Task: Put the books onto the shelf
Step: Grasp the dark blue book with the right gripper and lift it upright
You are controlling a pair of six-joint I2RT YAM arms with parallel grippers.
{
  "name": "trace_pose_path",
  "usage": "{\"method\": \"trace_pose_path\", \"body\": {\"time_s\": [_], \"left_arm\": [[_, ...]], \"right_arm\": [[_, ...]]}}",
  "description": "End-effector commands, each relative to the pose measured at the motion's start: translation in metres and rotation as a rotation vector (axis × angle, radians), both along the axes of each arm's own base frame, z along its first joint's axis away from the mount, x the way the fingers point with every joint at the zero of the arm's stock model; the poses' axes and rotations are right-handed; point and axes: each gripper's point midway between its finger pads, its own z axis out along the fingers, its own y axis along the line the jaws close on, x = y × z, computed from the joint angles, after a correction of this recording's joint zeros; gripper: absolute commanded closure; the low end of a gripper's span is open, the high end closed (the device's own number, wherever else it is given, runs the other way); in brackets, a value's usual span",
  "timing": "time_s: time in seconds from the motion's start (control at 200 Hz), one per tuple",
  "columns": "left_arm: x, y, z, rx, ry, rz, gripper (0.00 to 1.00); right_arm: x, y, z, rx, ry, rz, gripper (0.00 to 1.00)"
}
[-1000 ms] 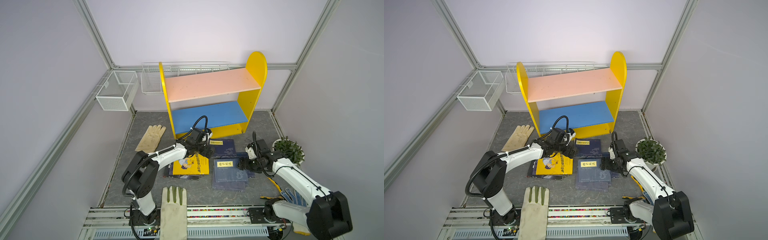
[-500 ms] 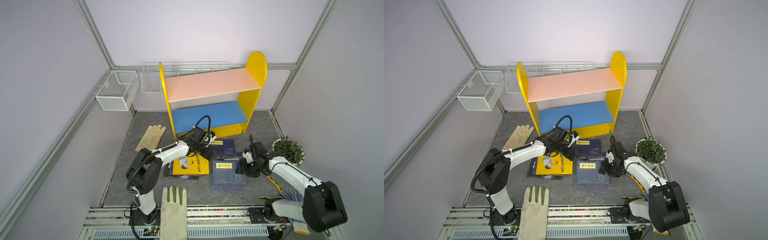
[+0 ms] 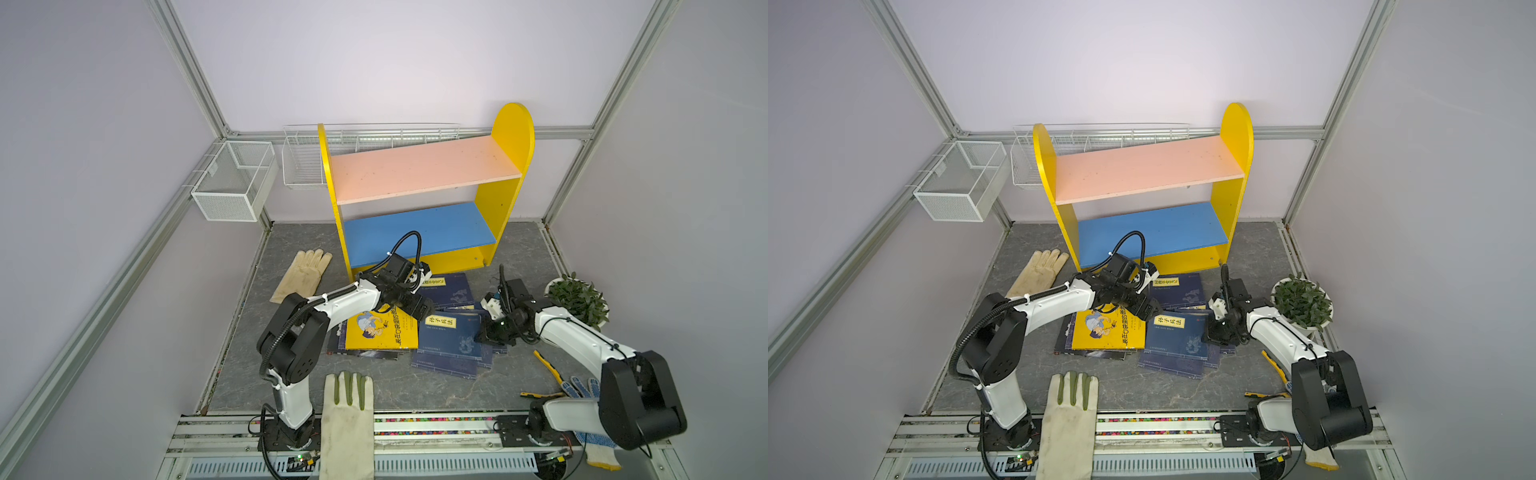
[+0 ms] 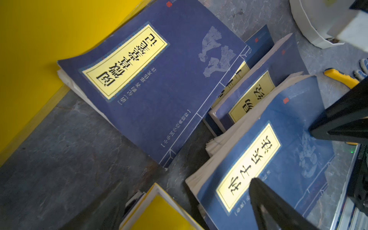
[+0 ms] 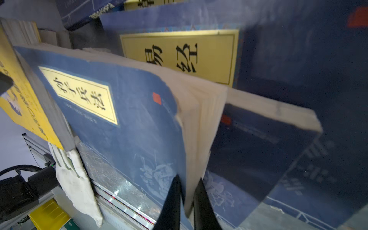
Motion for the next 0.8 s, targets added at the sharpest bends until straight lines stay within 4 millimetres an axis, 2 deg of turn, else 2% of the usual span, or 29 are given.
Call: {"method": "trace_pose_path", "body": {"time_s": [0.0,0.095,0.185,0.285,0.3,0.335,0.445,0.53,0.595,0.605,0.625,0.725,0.795], "left_arm": [[0.013,0.011,0.015,-0.054,-0.014,0.058,0.04],[0.016,0.016,0.019,-0.048,-0.022,0.067,0.04],[0.015,0.017,0.018,-0.034,-0.018,0.059,0.04],[0.015,0.015,0.020,-0.045,-0.012,0.056,0.04],[0.016,0.014,0.021,-0.049,-0.013,0.057,0.04],[0.017,0.013,0.023,-0.060,-0.013,0.059,0.04],[0.019,0.009,0.030,-0.116,0.008,0.063,0.04],[0.022,0.008,0.042,-0.201,0.050,0.062,0.05],[0.023,0.008,0.054,-0.270,0.083,0.048,0.05],[0.023,0.008,0.055,-0.277,0.086,0.045,0.05],[0.022,0.009,0.058,-0.292,0.094,0.042,0.05],[0.024,0.015,0.075,-0.370,0.119,0.043,0.05],[0.025,0.023,0.080,-0.389,0.110,0.067,0.05]], "right_arm": [[0.044,-0.022,-0.002,-0.070,-0.087,-0.124,0.94],[0.062,-0.031,-0.001,-0.084,-0.113,-0.179,0.94],[0.077,-0.030,0.006,-0.083,-0.151,-0.171,0.94],[0.081,-0.031,0.011,-0.092,-0.178,-0.146,0.93],[0.089,-0.030,0.021,-0.087,-0.211,-0.145,0.94],[0.092,-0.030,0.028,-0.085,-0.238,-0.141,0.94],[0.095,-0.027,0.051,-0.055,-0.333,-0.124,0.94],[0.096,-0.024,0.078,-0.012,-0.422,-0.114,0.94],[0.095,-0.022,0.098,0.018,-0.484,-0.106,0.94],[0.091,-0.022,0.093,0.019,-0.472,-0.104,0.94],[0.088,-0.021,0.096,0.031,-0.485,-0.095,0.94],[0.085,-0.019,0.124,0.067,-0.573,-0.078,0.94],[0.083,-0.018,0.142,0.084,-0.629,-0.061,0.94]]}}
